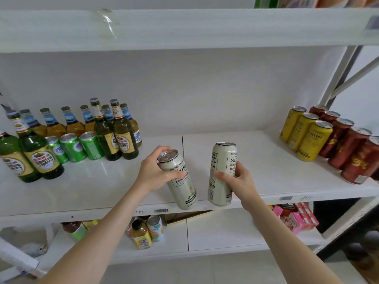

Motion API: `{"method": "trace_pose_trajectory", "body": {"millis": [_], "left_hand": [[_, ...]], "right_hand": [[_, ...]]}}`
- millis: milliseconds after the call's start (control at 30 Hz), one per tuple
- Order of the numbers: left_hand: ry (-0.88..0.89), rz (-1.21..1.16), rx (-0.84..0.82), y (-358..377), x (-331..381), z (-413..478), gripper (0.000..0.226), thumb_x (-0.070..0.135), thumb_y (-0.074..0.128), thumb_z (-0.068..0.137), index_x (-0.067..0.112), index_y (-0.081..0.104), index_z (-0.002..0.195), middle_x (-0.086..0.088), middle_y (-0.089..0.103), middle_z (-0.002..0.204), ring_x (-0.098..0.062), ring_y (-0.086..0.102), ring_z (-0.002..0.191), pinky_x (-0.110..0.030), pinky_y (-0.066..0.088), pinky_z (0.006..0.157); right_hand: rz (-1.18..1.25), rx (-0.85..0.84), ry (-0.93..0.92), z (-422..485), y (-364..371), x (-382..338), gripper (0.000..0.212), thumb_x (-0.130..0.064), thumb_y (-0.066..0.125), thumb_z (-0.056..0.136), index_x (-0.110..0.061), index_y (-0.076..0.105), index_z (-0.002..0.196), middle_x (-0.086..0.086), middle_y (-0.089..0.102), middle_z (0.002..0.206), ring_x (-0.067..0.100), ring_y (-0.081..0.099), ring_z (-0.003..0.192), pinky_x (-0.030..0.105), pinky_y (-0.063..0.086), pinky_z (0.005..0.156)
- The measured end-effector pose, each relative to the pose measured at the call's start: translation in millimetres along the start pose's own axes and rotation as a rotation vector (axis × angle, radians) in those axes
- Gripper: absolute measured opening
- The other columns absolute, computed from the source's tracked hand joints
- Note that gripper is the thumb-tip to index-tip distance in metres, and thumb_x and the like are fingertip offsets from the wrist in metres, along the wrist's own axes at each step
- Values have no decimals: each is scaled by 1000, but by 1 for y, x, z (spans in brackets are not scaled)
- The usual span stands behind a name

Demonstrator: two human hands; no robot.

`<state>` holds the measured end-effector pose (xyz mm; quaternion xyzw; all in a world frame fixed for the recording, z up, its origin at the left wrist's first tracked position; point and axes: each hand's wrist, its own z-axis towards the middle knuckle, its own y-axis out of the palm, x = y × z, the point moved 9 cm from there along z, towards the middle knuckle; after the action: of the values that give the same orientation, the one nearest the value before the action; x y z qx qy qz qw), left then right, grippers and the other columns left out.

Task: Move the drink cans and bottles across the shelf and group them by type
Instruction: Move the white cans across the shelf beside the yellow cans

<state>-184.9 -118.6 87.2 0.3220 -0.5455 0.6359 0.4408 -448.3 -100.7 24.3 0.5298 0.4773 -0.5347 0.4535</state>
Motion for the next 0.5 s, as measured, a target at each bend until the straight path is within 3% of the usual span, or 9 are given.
{"method": "trace_pose_trajectory", "body": {"millis": [67,200,300,500], "left_hand": [[15,1,3,20,8,16,64,25,93,49,37,61,103,11,71,97,-8,68,91,-33,56,83],[22,7,-12,63,26,46,62,31,90,43,45,60,95,16,71,92,0,67,84,-22,51,75],[20,18,-27,98,40,65,63,33,89,42,47,60,96,18,71,91,0,67,84,-21,50,74],[2,34,-43,177,70,87,66,36,88,38,48,61,97,18,71,90,-3,68,83,-25,53,72]], "right_hand": [[2,7,-4,12,-18,1,50,-27,84,64,-15,63,108,6,73,102,23,70,95,42,58,82],[16,30,-9,37,-60,4,40,-14,83,74,-13,63,108,6,73,101,23,70,94,43,59,83],[13,43,-9,55,-96,5,39,-15,83,74,-15,62,107,5,73,100,21,70,92,41,59,81],[25,7,-11,85,-173,5,42,-18,84,72,-21,61,106,0,73,99,11,71,84,27,57,68]]}}
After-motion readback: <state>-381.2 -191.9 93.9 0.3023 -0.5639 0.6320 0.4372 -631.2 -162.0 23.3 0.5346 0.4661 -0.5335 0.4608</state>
